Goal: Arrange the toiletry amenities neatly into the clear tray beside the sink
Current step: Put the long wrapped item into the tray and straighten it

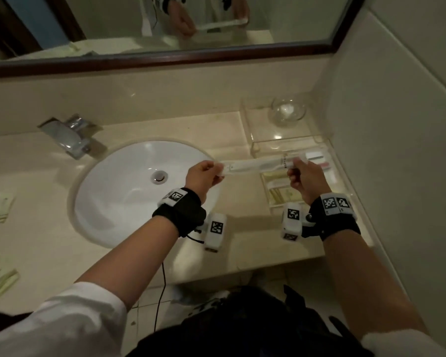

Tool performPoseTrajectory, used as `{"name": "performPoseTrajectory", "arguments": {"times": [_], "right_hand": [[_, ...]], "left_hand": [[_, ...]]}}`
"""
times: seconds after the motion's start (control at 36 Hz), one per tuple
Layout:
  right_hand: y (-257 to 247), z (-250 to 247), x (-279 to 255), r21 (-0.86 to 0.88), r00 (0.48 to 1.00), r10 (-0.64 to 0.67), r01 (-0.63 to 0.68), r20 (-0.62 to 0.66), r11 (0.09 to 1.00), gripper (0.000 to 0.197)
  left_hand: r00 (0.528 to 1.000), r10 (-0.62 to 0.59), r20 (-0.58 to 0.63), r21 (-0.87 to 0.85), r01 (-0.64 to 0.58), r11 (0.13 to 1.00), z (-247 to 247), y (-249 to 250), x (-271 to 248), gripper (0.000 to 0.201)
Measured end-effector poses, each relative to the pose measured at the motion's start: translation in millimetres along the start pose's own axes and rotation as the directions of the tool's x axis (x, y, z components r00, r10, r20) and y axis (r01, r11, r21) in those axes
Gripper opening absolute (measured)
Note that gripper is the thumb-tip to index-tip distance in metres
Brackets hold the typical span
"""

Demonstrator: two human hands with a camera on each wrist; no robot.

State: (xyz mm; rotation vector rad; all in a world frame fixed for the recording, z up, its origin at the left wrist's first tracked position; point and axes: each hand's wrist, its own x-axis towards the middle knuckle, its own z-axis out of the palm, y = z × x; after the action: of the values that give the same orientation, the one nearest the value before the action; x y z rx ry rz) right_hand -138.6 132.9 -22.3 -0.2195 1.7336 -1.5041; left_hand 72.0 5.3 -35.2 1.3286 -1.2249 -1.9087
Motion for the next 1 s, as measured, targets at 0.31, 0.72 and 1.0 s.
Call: {"name": "performPoseTrajectory", "arguments": {"times": [0.31,0.72,1.0], "right_hand": [[6.8,-93.0,61.0,-0.188,0.997,0.006,-0.020,-0.073,0.982,0.020],[24.4,-149.2,103.7,-0.540,0.997,0.051,-0.077,-0.064,0.838,0.021],[33.6,-148.9,102.4,-0.605,0.999,-0.016,-0.012,-0.040,0.796,0.014]], "left_hand": [[0.995,-0.053,-0.083,0.184,0.068,0.981,94.3,-34.0,19.8,0.010],[0.996,0.018,-0.089,0.677,0.047,0.734,138.5,-50.7,34.5,0.016],[0.997,0.074,-0.025,0.797,-0.024,0.604,139.6,-50.7,37.2,0.020]]}}
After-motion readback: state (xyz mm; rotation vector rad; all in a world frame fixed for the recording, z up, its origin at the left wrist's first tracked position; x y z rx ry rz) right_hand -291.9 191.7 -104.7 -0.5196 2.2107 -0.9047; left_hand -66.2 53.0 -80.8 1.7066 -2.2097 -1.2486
